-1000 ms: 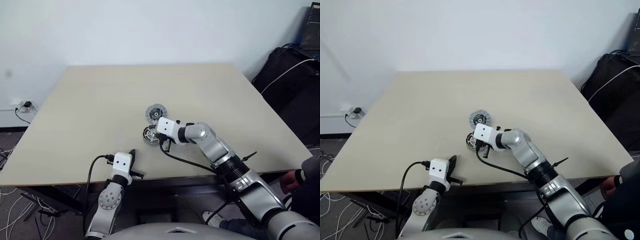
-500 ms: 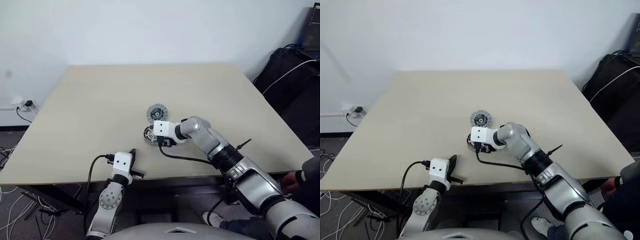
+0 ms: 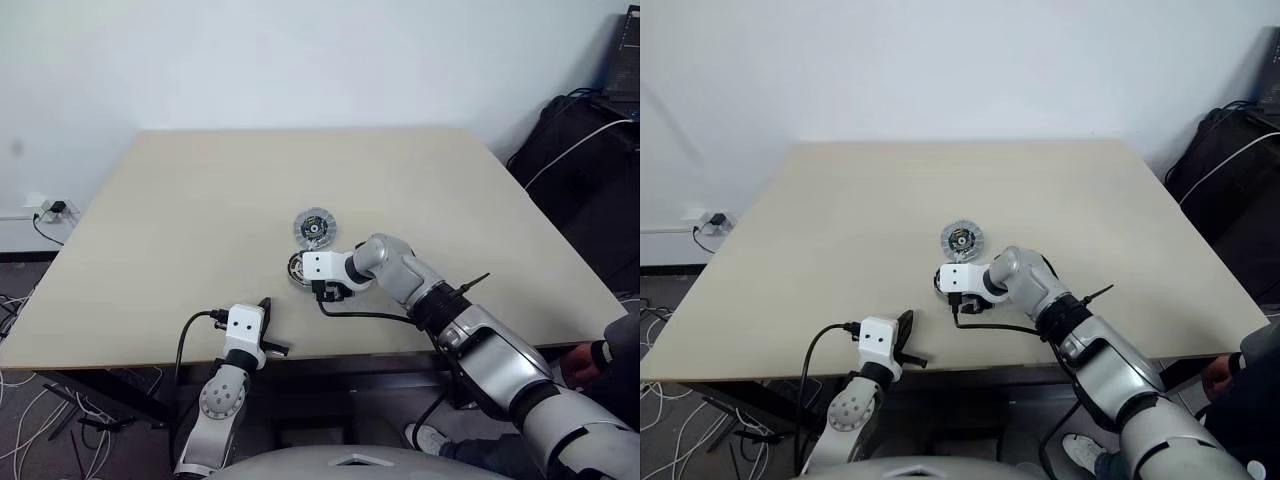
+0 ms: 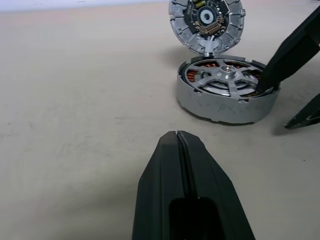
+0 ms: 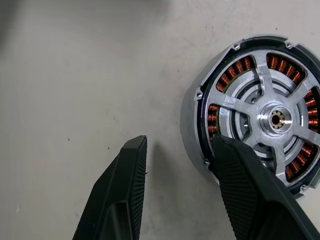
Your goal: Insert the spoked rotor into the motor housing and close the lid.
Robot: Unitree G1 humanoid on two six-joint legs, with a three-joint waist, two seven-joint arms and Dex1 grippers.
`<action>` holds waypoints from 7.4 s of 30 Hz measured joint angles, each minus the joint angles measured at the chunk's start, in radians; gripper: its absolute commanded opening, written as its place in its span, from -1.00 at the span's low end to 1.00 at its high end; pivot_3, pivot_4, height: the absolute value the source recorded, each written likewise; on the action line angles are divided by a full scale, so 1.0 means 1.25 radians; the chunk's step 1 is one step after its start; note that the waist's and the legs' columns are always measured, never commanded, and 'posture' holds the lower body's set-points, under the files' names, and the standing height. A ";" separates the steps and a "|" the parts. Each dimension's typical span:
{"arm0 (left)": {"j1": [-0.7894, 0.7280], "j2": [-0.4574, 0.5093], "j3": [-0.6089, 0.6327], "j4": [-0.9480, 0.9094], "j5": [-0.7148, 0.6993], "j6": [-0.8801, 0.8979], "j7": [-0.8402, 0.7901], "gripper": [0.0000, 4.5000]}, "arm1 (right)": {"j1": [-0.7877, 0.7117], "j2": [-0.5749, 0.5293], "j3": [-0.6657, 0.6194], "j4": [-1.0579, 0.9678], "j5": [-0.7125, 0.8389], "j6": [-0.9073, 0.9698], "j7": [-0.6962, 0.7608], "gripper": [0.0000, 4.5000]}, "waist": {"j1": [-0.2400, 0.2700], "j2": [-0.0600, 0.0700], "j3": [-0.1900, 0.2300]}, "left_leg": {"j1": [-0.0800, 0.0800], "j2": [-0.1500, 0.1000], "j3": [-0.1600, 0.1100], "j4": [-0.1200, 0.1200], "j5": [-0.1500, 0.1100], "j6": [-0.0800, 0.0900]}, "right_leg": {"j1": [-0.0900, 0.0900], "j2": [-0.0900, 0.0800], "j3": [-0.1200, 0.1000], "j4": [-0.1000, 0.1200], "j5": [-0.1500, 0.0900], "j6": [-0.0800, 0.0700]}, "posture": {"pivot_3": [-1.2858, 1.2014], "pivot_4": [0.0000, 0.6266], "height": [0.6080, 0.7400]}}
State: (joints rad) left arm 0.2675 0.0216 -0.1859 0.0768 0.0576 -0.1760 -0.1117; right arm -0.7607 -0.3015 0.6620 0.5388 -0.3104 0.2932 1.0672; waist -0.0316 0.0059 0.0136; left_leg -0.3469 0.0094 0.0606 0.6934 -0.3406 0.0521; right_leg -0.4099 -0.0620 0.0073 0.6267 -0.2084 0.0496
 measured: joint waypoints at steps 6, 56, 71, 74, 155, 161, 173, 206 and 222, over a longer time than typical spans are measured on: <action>0.001 -0.015 0.001 0.000 -0.002 0.000 0.003 -1.00 | -0.018 0.016 0.001 0.035 -0.019 -0.013 0.002 -0.02 | -0.001 0.000 0.000 | 0.000 0.000 0.000 0.000 0.000 0.000 | 0.000 0.000 0.000 0.000 0.000 0.000 | 0.03 -1.00 1.00; -0.009 -0.054 0.029 0.030 -0.070 0.015 -0.018 -1.00 | 0.381 -0.096 -0.267 -0.724 0.161 0.660 -0.198 -0.95 | 0.015 -0.003 0.002 | -0.004 0.000 -0.003 0.001 0.000 0.000 | -0.003 0.000 -0.004 -0.002 0.000 -0.003 | 0.03 -1.00 1.00; -0.014 -0.050 0.032 0.035 -0.070 0.017 -0.030 -1.00 | 0.275 0.125 -0.285 -0.490 0.259 0.722 -0.401 -0.95 | 0.013 -0.003 0.002 | -0.004 0.000 -0.004 0.001 0.000 -0.001 | -0.002 0.000 -0.005 -0.001 0.001 -0.003 | 0.03 -1.00 1.00; -0.012 -0.050 0.033 0.035 -0.070 0.017 -0.028 -1.00 | 0.260 0.140 -0.285 -0.446 0.269 0.693 -0.420 -0.95 | 0.010 -0.003 0.002 | -0.003 0.000 -0.004 0.002 0.001 -0.001 | 0.000 0.000 -0.005 -0.001 0.001 -0.003 | 0.03 -1.00 1.00; -0.017 -0.039 0.020 0.033 -0.062 0.032 -0.041 -1.00 | 0.192 -0.170 0.024 -0.424 0.099 0.087 -0.118 0.99 | 0.016 -0.004 0.002 | -0.008 0.000 -0.008 0.004 0.003 -0.001 | -0.002 0.000 -0.008 -0.001 0.002 -0.003 | 0.03 -1.00 1.00; -0.011 -0.040 0.020 0.033 -0.062 0.031 -0.032 -1.00 | 0.144 -0.134 0.038 -0.303 0.066 0.039 -0.082 0.99 | 0.016 -0.004 0.002 | -0.008 0.000 -0.008 0.004 0.003 -0.001 | -0.002 0.000 -0.008 -0.001 0.002 -0.003 | 0.03 -1.00 1.00; -0.005 -0.047 0.022 0.033 -0.063 0.028 -0.018 -1.00 | 0.095 -0.106 0.037 -0.179 0.026 -0.021 -0.029 0.60 | 0.015 -0.003 0.001 | -0.007 0.000 -0.008 0.004 0.004 -0.002 | -0.002 0.000 -0.008 -0.001 0.003 -0.003 | 0.03 -1.00 1.00; -0.004 -0.053 0.030 0.033 -0.080 0.027 -0.017 -1.00 | 0.307 -0.117 -0.120 -0.419 0.042 0.151 -0.070 -0.97 | 0.020 -0.001 0.000 | -0.007 -0.001 -0.009 0.004 0.003 -0.001 | -0.001 0.000 -0.009 -0.001 0.002 -0.003 | 0.03 -1.00 1.00; -0.012 -0.055 0.021 0.033 -0.086 0.029 -0.034 -1.00 | 0.443 -0.023 -0.195 -0.652 0.124 0.502 -0.217 -0.97 | 0.017 -0.003 0.001 | -0.008 0.000 -0.009 0.004 0.004 -0.002 | -0.002 0.000 -0.009 0.000 0.002 -0.003 | 0.03 -1.00 1.00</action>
State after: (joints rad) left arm 0.2524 -0.0470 -0.1601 0.1182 -0.0500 -0.1392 -0.1538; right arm -0.2074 -0.3305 0.4182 -0.2765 -0.1561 0.9209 0.7960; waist -0.0103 0.0020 0.0150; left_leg -0.3569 0.0094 0.0490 0.6987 -0.3360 0.0496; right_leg -0.4129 -0.0620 -0.0042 0.6261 -0.2058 0.0453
